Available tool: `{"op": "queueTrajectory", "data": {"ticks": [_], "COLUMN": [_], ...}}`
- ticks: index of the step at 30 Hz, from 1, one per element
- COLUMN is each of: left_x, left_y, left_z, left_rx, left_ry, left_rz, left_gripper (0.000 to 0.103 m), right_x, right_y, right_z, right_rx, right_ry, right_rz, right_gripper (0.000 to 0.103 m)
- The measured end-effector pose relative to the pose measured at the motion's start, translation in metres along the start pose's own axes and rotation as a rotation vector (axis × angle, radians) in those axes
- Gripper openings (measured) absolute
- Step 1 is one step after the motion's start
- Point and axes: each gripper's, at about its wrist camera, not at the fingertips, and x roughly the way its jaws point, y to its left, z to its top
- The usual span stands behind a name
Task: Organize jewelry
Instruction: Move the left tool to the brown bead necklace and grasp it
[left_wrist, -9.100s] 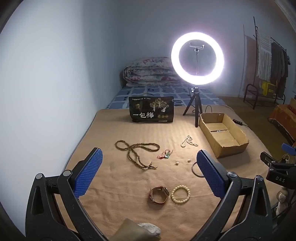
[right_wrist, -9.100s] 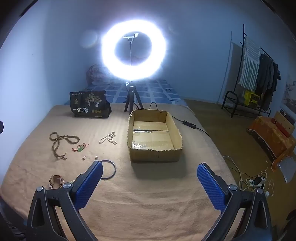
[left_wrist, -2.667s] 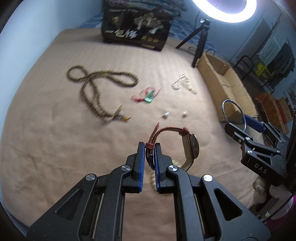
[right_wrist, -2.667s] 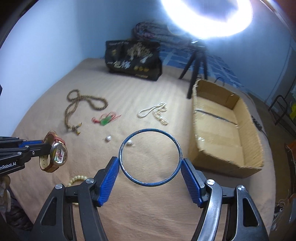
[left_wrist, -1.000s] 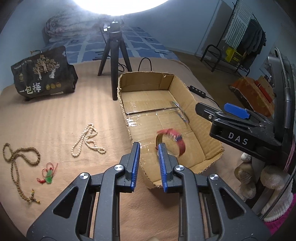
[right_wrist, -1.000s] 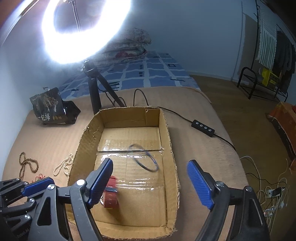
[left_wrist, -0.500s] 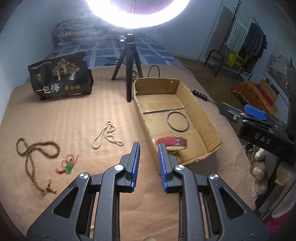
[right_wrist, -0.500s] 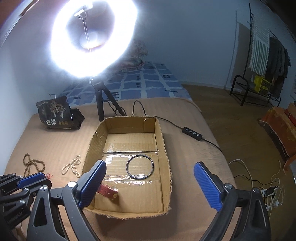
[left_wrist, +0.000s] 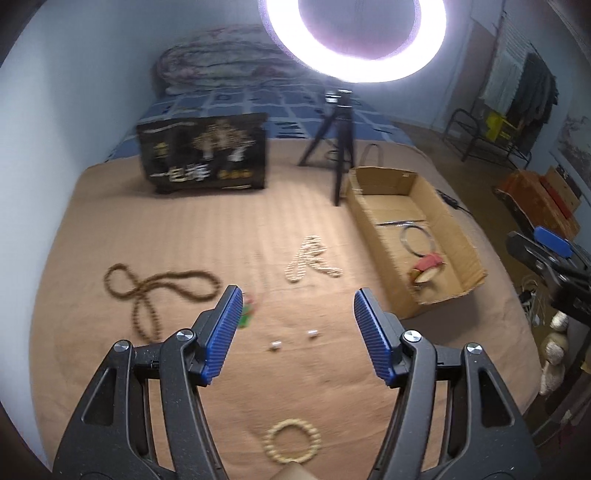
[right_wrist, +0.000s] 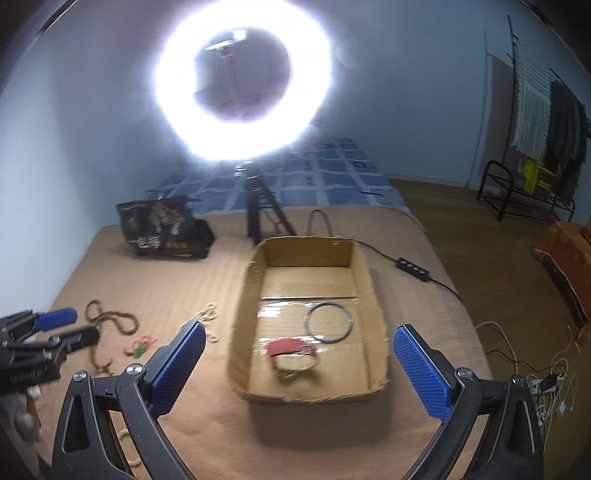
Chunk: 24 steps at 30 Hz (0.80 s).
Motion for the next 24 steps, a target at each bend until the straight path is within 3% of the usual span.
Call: {"op": "queueTrajectory", "data": {"ticks": [12,18,24], "left_x": [0.02,0.038,0.058], "left_y": [0.117,0.151,0.159], "left_z": [-0.037,-0.047,-0.048], "left_rx": [-0.154,-0.257,-0.288], "left_ry": [0.119,0.187,0.222], "left_rz": [0.098,0.066,0.042], "left_gripper": [0.065,0.065,0.065], "right_x": [0.018,0.044,0.072], "right_y": [0.085,0.117,0.131], "right_z": [-0.038,-0.055,-0.071], "right_rx": [-0.131,-0.201,-0.247], "right_ry": [0.065,0.129,0.206], "right_rz": [0.131,0.156,0.174], "right_gripper": [0.103,0.103,0.098]}}
